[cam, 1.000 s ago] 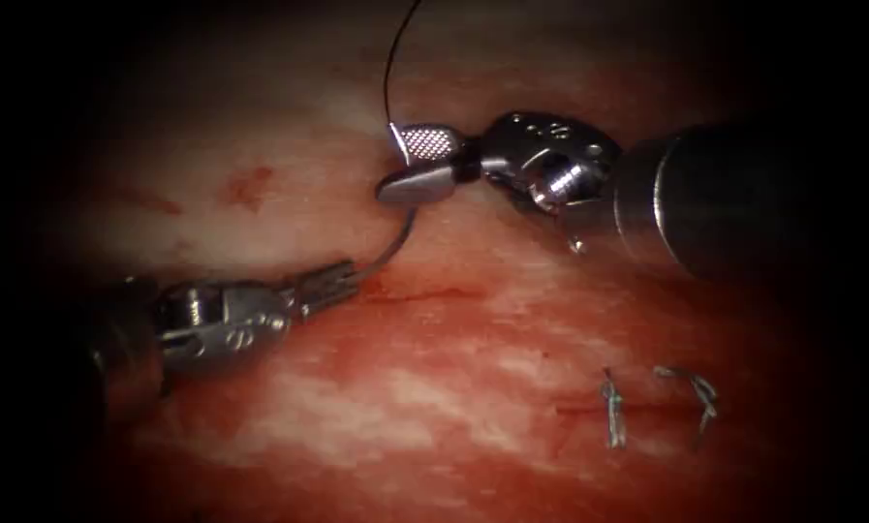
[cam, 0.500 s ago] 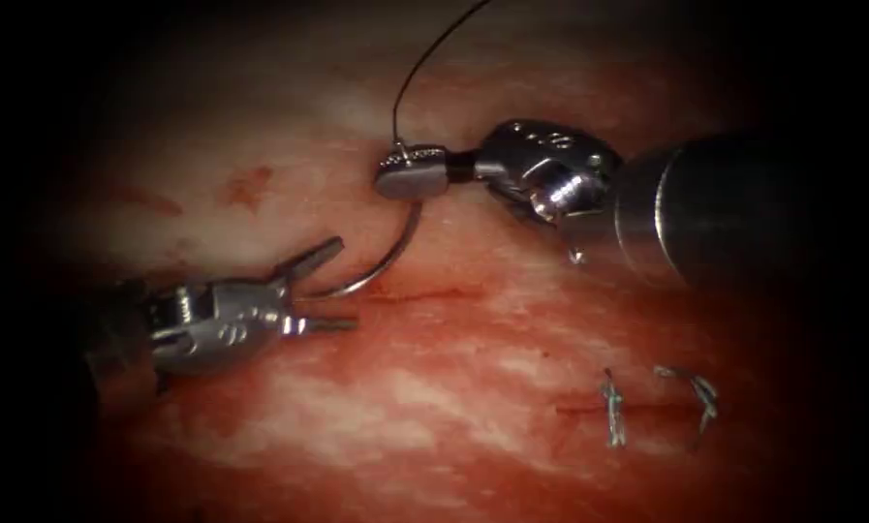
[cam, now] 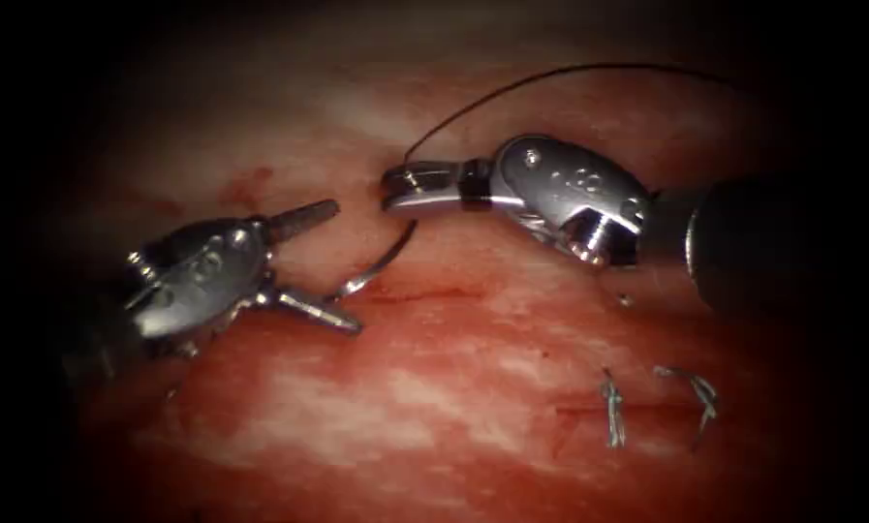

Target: Wound Closure

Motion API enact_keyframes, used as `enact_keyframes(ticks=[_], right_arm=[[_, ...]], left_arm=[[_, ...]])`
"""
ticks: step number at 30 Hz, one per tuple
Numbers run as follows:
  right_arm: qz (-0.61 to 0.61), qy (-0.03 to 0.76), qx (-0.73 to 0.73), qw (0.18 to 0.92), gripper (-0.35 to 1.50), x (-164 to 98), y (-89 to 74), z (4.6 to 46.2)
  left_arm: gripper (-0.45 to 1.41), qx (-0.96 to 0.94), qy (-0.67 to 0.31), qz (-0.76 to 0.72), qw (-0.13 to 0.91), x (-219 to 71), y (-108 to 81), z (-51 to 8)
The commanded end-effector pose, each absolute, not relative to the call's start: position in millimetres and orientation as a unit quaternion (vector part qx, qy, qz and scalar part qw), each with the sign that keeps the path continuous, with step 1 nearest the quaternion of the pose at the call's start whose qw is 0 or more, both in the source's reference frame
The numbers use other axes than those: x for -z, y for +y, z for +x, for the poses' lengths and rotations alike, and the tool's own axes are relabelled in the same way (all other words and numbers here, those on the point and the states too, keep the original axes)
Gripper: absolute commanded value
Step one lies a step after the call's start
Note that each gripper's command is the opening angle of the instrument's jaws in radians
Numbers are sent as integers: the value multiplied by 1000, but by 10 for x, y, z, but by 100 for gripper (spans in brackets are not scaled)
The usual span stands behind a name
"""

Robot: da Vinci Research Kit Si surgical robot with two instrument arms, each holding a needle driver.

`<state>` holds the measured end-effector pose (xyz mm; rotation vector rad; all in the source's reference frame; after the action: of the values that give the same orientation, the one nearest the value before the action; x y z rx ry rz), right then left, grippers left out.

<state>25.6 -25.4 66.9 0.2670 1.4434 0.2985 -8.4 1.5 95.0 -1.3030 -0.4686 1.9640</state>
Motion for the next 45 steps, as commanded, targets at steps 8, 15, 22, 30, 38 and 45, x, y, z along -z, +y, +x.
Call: enact_keyframes(ticks=[8,15,22,30,38,45], right_arm=[[89,675,-30,732,-35,-673,-258,260],[78,673,11,735,-35,-669,-262,261],[68,675,38,734,-35,-661,-265,267],[63,677,49,732,-35,-650,-267,268],[47,681,71,728,-35,-647,-270,271],[45,682,79,725,-35,-643,-273,273]], left_arm=[[47,-766,-245,-477,356,-988,26,-94],[39,-780,-275,-444,346,-998,28,-94],[37,-781,-289,-439,337,-1005,34,-105],[39,-783,-301,-428,337,-1027,32,-116],[36,-768,-355,-441,301,-1030,22,-120],[-21,-757,-380,-450,284,-1029,25,-122]])
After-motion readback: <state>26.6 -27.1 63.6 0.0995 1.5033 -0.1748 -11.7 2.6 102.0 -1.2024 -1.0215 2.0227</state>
